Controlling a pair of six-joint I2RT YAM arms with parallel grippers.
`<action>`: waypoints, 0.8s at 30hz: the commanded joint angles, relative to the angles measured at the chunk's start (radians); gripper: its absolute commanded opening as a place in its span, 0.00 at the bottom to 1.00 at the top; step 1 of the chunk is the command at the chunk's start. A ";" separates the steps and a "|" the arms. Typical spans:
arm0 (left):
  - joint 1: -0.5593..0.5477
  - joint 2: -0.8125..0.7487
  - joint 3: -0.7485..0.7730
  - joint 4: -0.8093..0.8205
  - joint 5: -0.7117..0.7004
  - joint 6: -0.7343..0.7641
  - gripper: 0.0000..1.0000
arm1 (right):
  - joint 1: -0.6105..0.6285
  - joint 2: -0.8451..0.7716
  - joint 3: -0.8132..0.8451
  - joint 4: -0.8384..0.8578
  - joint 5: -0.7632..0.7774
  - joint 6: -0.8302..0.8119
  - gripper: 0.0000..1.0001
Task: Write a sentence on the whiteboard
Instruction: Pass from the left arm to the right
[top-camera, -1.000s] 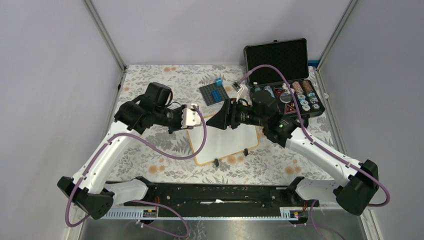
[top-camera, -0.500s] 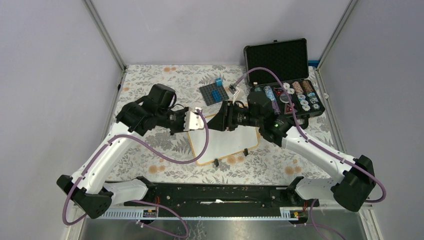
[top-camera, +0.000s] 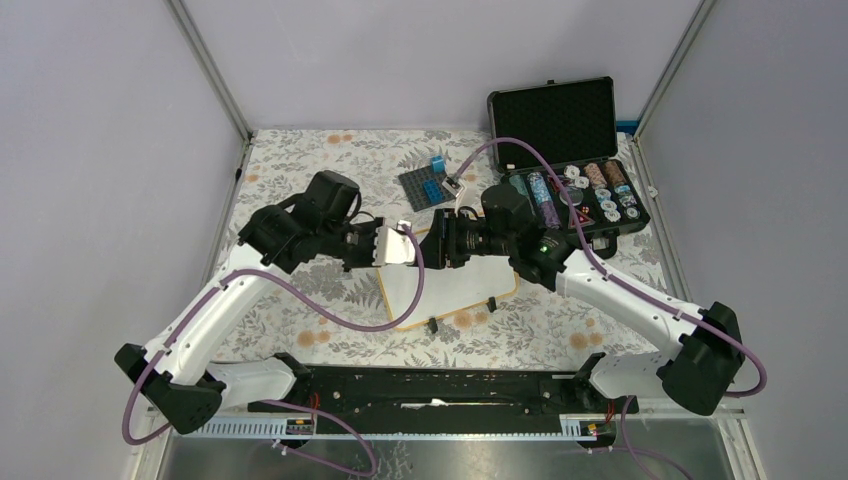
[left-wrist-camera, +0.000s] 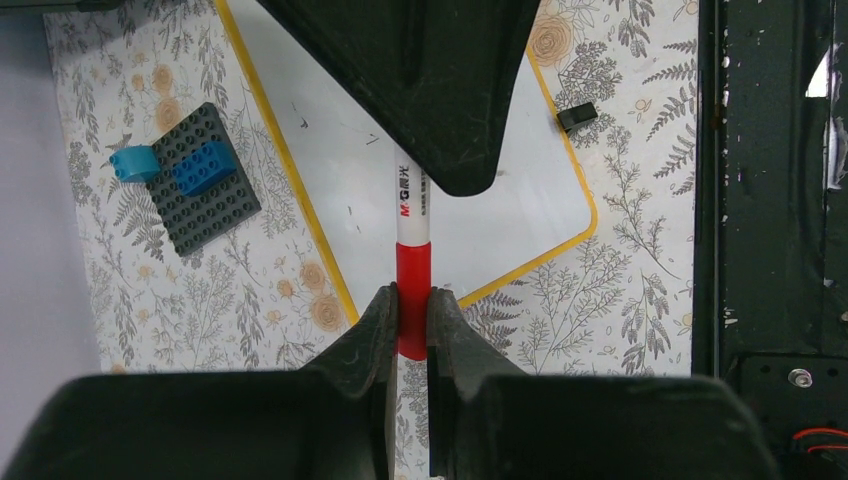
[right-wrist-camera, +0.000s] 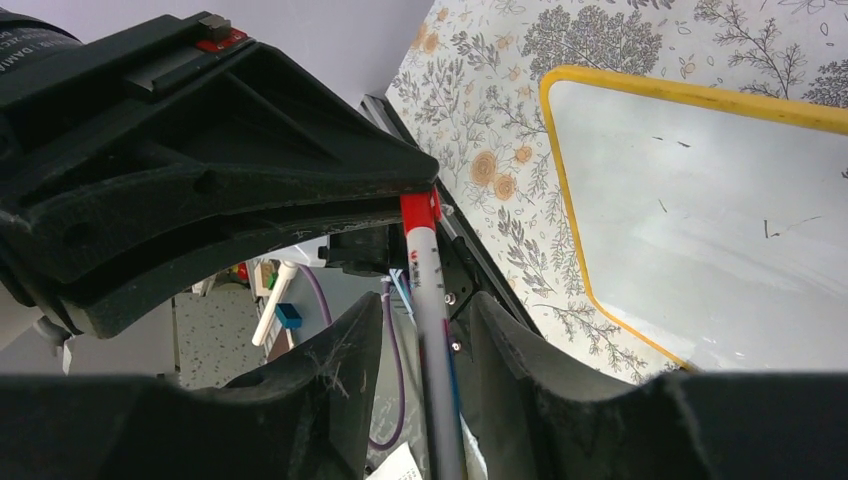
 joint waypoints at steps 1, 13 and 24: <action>-0.028 0.001 0.038 0.031 -0.022 0.000 0.00 | 0.017 0.006 0.056 0.003 -0.001 -0.020 0.44; -0.047 0.014 0.070 0.031 -0.018 -0.043 0.00 | 0.027 0.009 0.057 0.009 -0.002 -0.015 0.36; -0.058 0.008 0.071 0.023 0.000 -0.084 0.00 | 0.029 -0.036 0.038 0.016 0.076 -0.023 0.32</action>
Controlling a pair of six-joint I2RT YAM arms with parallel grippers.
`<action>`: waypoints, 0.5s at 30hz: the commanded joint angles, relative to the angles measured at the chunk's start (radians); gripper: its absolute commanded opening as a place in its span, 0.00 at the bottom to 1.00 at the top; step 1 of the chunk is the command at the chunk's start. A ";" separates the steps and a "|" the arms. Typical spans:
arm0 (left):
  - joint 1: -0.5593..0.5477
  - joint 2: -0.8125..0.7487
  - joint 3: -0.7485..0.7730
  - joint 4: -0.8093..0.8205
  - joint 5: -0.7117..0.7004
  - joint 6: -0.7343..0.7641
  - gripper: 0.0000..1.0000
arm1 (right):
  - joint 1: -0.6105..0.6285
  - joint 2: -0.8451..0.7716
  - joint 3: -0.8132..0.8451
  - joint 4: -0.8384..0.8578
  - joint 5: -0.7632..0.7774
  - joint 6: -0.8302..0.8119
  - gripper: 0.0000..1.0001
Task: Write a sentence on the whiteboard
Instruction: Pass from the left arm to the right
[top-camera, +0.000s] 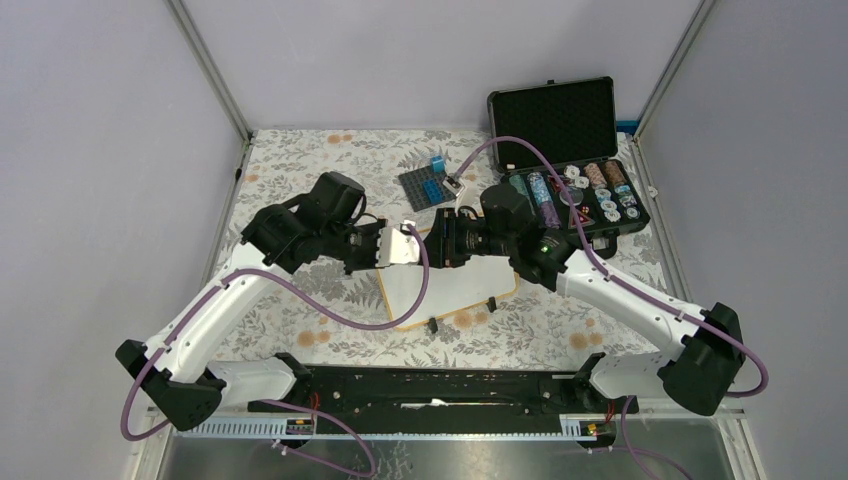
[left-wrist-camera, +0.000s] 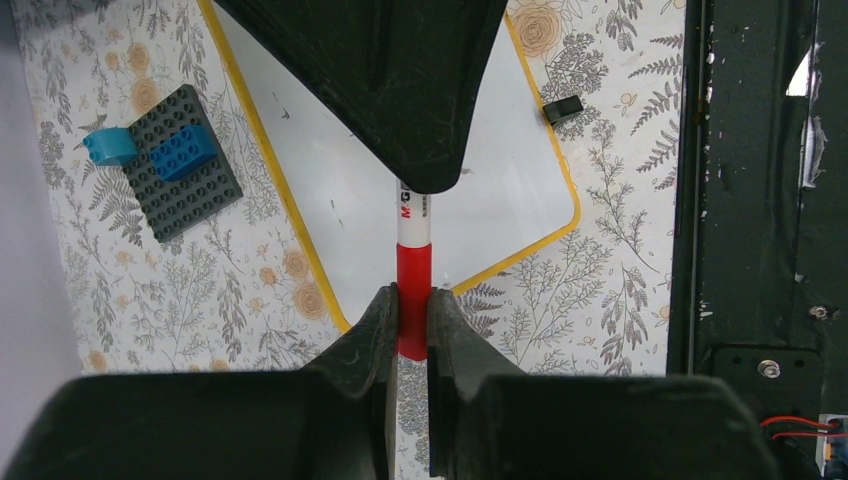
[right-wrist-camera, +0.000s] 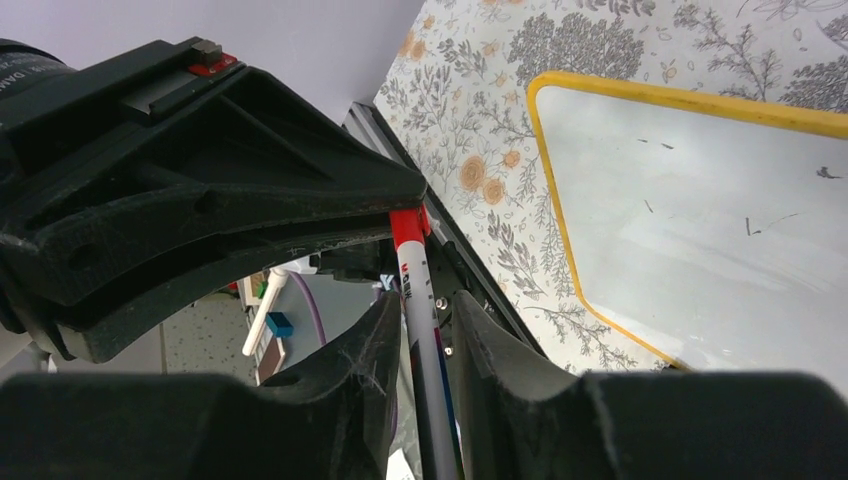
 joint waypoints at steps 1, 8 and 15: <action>-0.017 -0.005 0.052 0.051 0.047 -0.044 0.00 | 0.019 -0.037 0.019 0.047 0.044 -0.016 0.32; -0.019 -0.004 0.052 0.051 0.067 -0.062 0.00 | 0.018 -0.032 0.013 0.060 0.020 -0.005 0.20; -0.018 -0.017 0.042 0.104 0.029 -0.119 0.03 | 0.018 -0.042 0.014 0.059 0.001 -0.017 0.02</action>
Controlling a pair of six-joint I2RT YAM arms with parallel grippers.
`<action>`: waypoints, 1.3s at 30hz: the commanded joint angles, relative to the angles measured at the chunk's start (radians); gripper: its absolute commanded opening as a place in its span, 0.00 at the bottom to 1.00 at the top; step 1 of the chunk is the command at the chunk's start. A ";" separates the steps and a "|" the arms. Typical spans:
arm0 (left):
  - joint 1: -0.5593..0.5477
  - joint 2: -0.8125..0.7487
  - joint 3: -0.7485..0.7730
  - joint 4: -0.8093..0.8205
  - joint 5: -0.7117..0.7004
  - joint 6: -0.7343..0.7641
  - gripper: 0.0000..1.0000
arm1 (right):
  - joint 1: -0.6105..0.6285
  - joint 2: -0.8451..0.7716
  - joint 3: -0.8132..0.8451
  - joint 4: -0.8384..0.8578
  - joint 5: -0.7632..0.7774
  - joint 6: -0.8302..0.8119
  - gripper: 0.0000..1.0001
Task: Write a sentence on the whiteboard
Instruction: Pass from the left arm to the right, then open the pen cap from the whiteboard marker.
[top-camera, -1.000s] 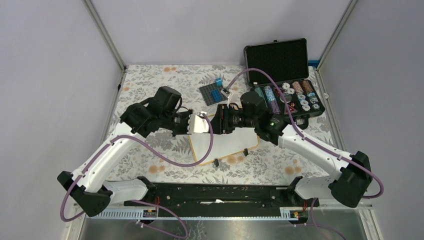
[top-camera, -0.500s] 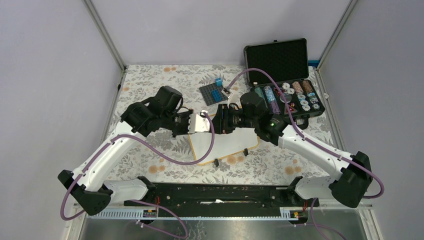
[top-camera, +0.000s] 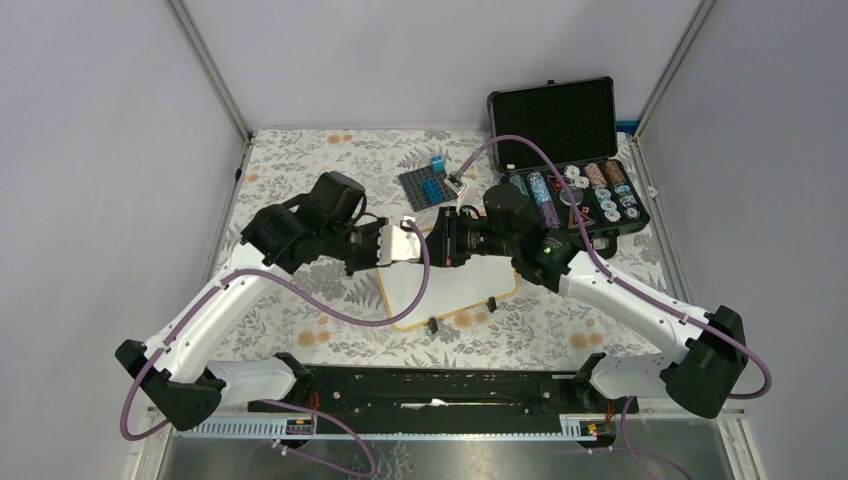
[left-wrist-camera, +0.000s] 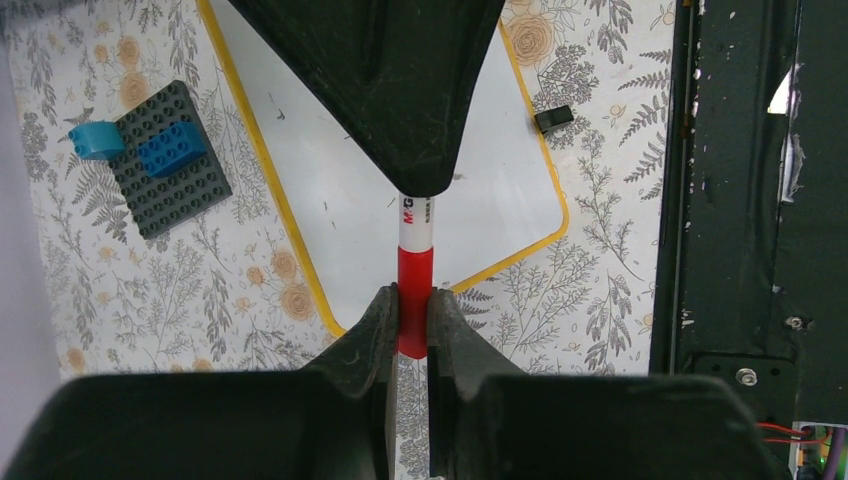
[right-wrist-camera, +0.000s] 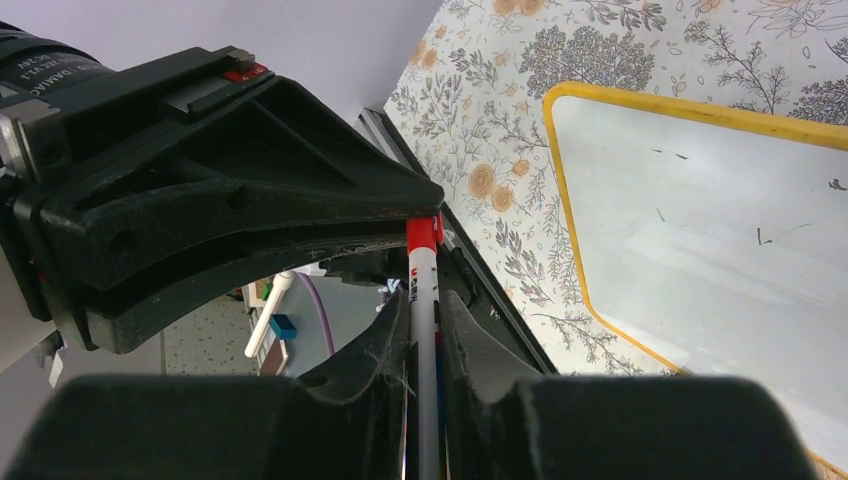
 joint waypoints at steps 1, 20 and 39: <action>-0.012 -0.018 0.038 0.112 0.014 -0.088 0.16 | 0.014 -0.029 0.017 0.035 0.005 -0.026 0.00; 0.141 -0.142 -0.108 0.206 0.252 -0.194 0.54 | -0.049 -0.113 -0.051 0.044 -0.032 -0.008 0.00; 0.064 -0.097 -0.107 0.173 0.082 -0.089 0.07 | -0.032 -0.083 -0.044 0.101 -0.074 0.014 0.00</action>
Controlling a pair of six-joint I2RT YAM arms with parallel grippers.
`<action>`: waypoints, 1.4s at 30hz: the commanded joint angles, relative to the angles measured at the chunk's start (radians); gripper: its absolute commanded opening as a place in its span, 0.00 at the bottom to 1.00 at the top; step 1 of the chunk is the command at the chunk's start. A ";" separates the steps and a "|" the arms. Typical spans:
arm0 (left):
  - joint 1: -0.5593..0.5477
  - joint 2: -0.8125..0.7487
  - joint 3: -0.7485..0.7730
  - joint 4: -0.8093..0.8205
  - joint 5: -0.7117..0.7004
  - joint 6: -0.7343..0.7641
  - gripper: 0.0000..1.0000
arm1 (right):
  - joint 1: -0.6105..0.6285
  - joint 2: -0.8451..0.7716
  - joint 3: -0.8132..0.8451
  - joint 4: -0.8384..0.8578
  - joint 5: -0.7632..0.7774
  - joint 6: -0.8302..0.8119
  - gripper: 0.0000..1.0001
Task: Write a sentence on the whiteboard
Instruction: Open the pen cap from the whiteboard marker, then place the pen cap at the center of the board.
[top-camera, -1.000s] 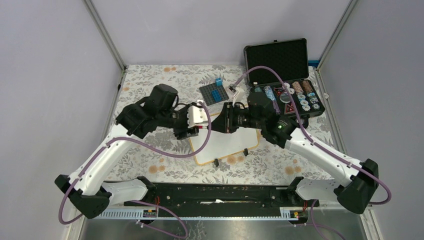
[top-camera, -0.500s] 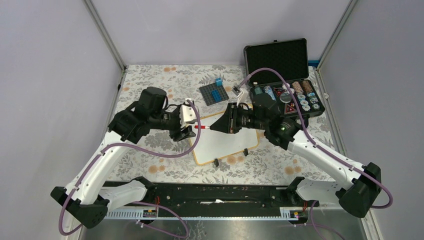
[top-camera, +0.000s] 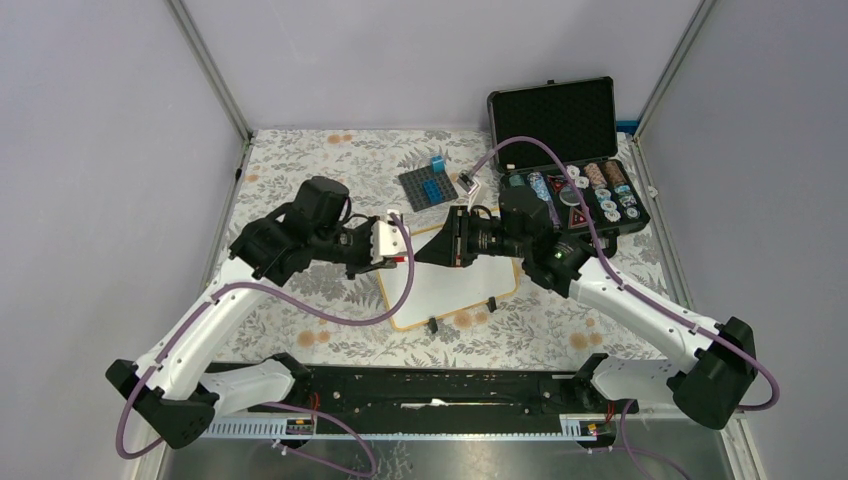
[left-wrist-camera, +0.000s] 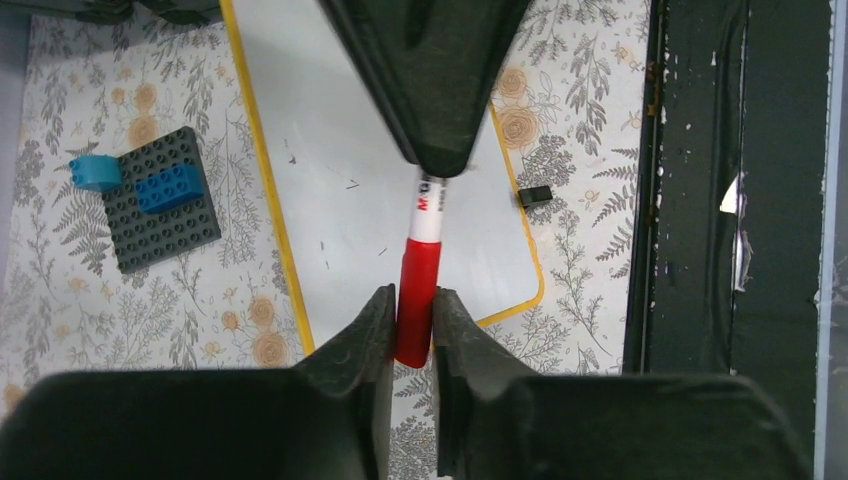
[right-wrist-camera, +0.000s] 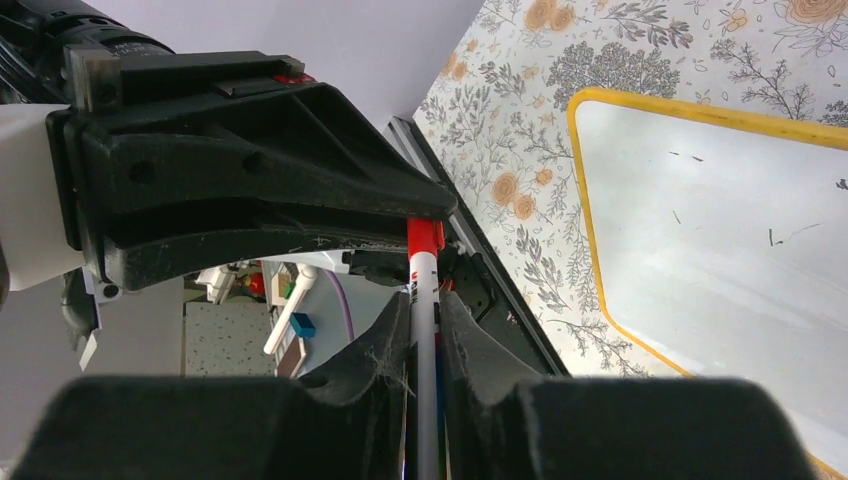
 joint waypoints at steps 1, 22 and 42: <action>-0.001 -0.009 -0.005 0.008 -0.077 0.041 0.03 | 0.005 -0.026 0.021 0.016 -0.002 -0.025 0.00; 0.125 -0.041 -0.043 -0.055 -0.168 0.113 0.00 | -0.044 -0.162 0.072 -0.208 0.070 -0.088 0.00; 0.737 0.414 -0.268 0.296 -0.162 -0.163 0.01 | -0.051 -0.224 -0.071 -0.216 0.115 -0.175 0.00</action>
